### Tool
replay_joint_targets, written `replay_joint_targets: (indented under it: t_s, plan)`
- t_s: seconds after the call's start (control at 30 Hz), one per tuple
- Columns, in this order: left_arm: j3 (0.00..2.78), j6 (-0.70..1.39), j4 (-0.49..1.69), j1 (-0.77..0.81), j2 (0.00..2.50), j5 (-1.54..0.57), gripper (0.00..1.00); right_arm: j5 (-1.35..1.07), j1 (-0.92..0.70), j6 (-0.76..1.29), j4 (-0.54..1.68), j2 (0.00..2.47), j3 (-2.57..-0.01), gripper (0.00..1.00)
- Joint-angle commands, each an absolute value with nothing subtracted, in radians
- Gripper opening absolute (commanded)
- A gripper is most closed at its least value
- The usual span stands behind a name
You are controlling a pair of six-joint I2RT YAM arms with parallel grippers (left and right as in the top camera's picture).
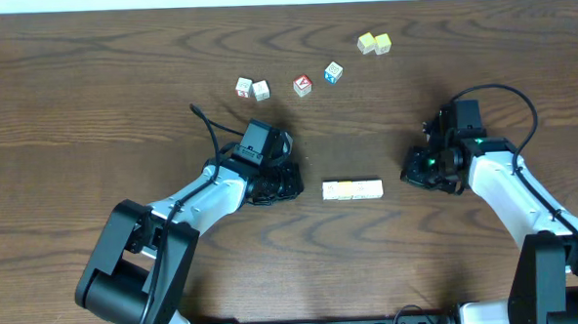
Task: Lift 4 blocks
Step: 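Lower left gripper to the 'A' end and right gripper to the '0' end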
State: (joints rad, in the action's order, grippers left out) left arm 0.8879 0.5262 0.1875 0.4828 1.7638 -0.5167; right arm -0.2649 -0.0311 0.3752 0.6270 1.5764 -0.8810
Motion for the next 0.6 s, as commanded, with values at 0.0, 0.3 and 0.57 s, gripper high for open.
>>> replay_joint_targets:
  t_s: [0.0,0.3,0.57]
  plan:
    - [0.887,0.537,0.185,0.484,1.772,-0.511,0.07,-0.294,-0.043,0.297,0.624,1.571,-0.858,0.01]
    - [0.887,0.537,0.185,0.484,1.772,-0.531,0.07,-0.486,-0.004,0.177,0.57,1.651,-0.85,0.01]
    - [0.887,0.537,0.186,0.484,1.772,-0.535,0.07,-0.528,0.019,0.169,0.572,1.708,-0.85,0.01]
